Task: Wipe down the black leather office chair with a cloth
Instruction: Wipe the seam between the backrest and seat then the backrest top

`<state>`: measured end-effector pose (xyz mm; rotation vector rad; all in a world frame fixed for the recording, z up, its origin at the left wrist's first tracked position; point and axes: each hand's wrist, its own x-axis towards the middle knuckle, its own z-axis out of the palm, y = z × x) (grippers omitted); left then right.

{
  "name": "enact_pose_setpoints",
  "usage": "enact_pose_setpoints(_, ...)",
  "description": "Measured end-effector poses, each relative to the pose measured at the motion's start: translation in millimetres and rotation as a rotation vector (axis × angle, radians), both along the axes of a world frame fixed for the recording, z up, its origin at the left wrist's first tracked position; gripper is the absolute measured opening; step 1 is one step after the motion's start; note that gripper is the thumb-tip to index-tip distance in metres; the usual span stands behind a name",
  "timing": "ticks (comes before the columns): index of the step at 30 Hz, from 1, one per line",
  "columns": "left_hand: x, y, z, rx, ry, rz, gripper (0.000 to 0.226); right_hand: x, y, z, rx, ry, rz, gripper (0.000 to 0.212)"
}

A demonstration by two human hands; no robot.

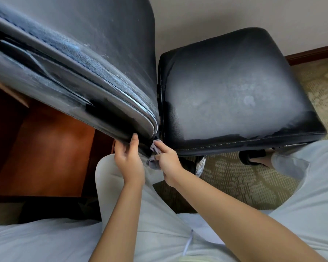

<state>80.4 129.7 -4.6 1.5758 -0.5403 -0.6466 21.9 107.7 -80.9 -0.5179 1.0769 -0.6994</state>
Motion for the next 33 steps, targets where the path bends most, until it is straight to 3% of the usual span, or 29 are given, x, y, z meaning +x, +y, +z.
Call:
enact_pose_setpoints(2, 0, -1, 0, -0.012, 0.005, 0.001, 0.042, -2, 1, 6, -0.069, 0.059, 0.015, 0.067)
enact_pose_setpoints(6, 1, 0, 3, 0.011, -0.012, -0.003, 0.039, 6, 8, -2, -0.019, 0.242, 0.122, 0.053)
enact_pose_setpoints(9, 4, 1, 4, 0.024, -0.011, -0.011, 0.038, 11, 5, -16, 0.22, 0.17, -0.004, 0.026)
enact_pose_setpoints(17, 7, 3, 4, 0.028, 0.016, -0.048, 0.033, -3, -9, 5, 0.204, 0.069, -0.088, 0.052)
enact_pose_setpoints(27, 5, 9, 16, -0.011, 0.059, -0.097, 0.027, -5, 0, 47, 0.057, -0.114, -0.179, 0.042)
enact_pose_setpoints(30, 3, 14, 23, -0.026, 0.116, -0.066, 0.026, -5, 2, 45, 0.083, -0.092, -0.264, 0.047)
enact_pose_setpoints(33, 1, 18, 31, -0.052, 0.147, -0.045, 0.023, -4, 3, 45, 0.07, 0.041, -0.293, 0.038)
